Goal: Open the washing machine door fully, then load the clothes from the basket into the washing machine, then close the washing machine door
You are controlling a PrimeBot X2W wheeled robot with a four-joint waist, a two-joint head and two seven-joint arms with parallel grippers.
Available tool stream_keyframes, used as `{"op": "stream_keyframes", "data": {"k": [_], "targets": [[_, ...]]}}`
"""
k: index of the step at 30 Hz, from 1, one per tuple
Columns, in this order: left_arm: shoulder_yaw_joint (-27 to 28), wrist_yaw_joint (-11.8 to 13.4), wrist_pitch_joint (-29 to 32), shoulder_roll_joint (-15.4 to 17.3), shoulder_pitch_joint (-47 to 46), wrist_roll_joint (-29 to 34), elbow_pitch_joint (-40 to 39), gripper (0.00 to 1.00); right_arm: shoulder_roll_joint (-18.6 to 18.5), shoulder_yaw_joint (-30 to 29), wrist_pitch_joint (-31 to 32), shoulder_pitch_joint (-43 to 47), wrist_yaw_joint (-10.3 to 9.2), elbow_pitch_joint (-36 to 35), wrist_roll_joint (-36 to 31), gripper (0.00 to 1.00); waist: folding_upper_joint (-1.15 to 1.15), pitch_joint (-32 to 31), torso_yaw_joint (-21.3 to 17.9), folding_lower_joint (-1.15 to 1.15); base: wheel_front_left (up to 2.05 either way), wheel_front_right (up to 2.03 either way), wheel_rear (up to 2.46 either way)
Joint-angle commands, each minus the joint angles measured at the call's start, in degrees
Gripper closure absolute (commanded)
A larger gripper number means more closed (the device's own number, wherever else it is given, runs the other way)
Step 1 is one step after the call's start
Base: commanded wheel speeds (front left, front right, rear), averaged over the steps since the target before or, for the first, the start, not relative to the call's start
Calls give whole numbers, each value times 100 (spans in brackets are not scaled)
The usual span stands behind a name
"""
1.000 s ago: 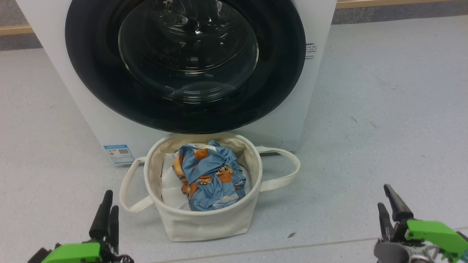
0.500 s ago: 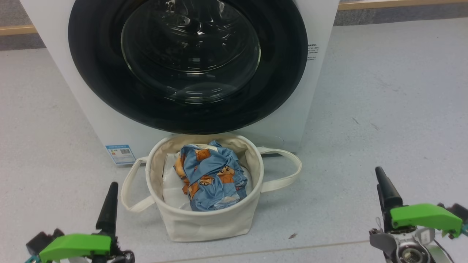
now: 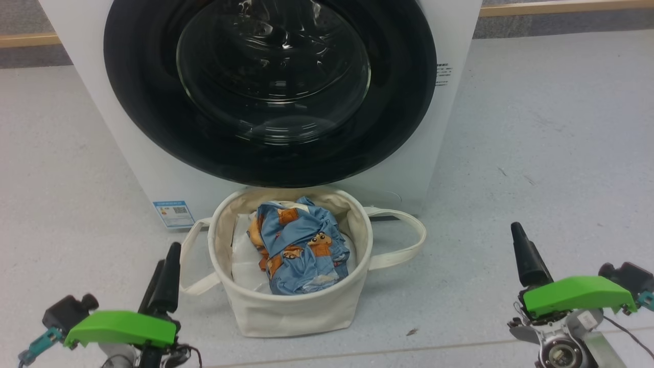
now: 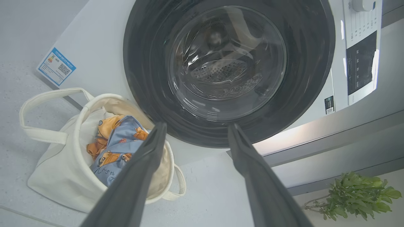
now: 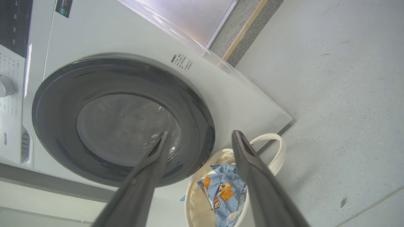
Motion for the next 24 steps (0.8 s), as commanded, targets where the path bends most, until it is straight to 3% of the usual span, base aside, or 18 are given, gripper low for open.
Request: {"op": "stream_keyframes", "data": {"k": [1, 24], "targets": [[26, -29, -84, 140, -371, 162, -159, 0, -133, 60, -63, -382, 0, -238, -244, 0, 0, 0, 18, 1, 0, 0, 0], [-296, -19, -453, 441, -795, 1379, 164, 0, -401, 678, -304, -705, 1, -175, -1612, 0, 0, 22, 152, 1, 0, 0, 0]]}}
